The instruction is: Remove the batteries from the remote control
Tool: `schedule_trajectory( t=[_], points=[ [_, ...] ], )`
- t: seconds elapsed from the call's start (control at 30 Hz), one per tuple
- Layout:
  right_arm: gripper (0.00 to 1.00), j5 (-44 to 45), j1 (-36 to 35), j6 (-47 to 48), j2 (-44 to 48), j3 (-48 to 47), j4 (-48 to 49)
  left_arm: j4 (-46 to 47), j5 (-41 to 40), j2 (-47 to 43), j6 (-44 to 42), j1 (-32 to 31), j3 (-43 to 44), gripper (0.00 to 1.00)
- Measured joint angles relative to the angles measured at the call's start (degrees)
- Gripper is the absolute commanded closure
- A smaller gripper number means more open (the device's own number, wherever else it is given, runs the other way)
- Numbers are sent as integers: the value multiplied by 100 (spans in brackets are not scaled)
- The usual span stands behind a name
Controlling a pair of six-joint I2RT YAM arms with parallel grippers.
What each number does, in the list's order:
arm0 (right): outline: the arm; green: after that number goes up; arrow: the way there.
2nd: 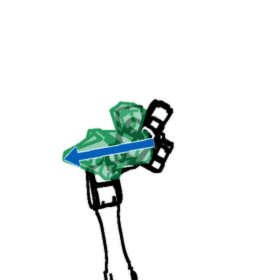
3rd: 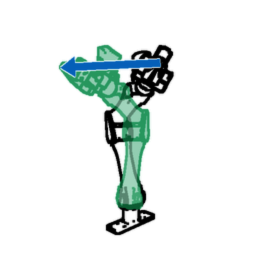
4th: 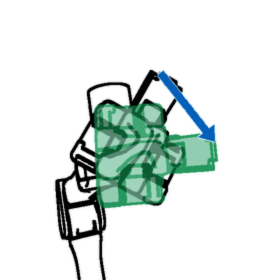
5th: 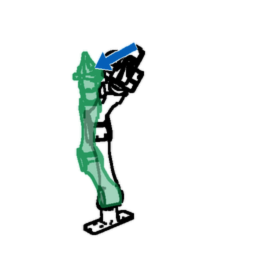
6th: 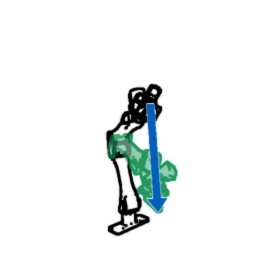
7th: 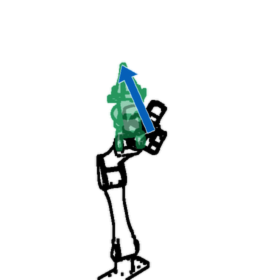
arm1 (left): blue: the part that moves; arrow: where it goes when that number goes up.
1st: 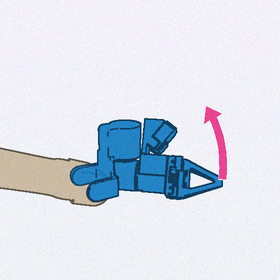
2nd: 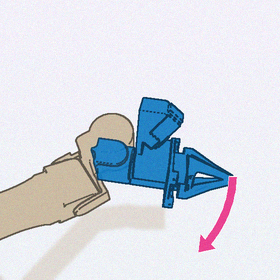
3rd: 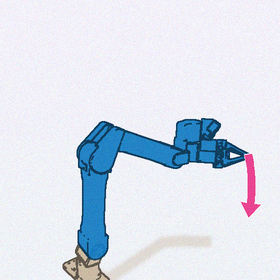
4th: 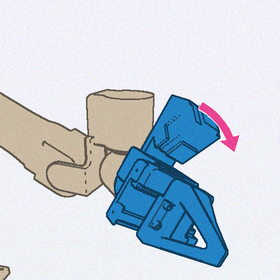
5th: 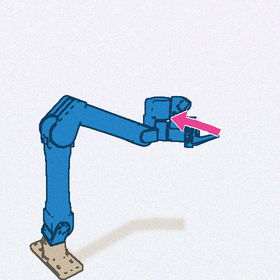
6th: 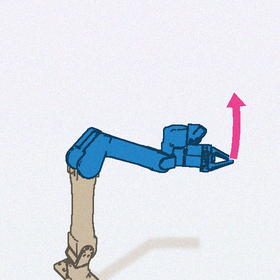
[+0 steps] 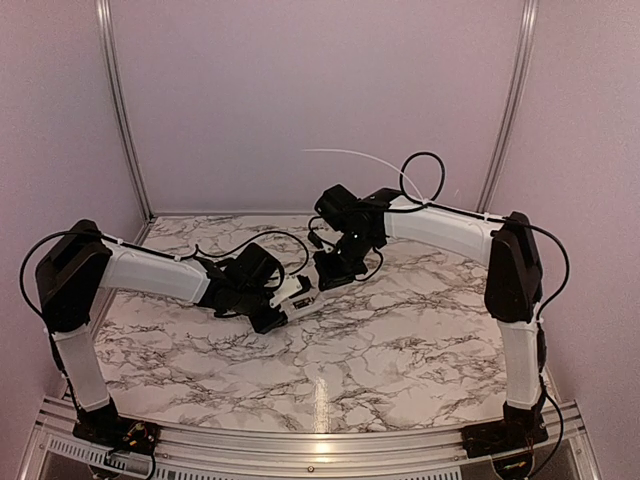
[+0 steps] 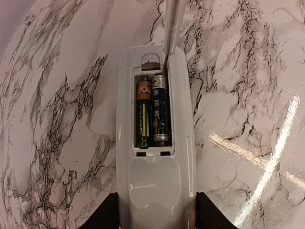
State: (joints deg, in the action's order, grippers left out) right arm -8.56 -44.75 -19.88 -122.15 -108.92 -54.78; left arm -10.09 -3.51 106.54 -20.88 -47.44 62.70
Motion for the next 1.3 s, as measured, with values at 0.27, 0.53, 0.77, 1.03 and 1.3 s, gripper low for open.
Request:
schedule_trajectory(
  t=[0.27,0.53,0.77,1.03,1.3],
  points=[
    [100,22,-4,4,-74,-85,-26,44,28,-103,-9,0,-33,90],
    [100,15,-42,63,-151,-125,-42,227,-2,-120,-66,-4,-186,91],
    [100,-103,-136,177,-216,-203,-81,1034,-13,-470,-341,-2,-1008,92],
    [100,-142,-203,378,-328,-352,-149,1482,-155,-551,-647,-2,-1340,92],
    [100,-127,-229,476,-498,-643,-310,1506,-264,-551,-732,-4,-1340,93]
  ],
)
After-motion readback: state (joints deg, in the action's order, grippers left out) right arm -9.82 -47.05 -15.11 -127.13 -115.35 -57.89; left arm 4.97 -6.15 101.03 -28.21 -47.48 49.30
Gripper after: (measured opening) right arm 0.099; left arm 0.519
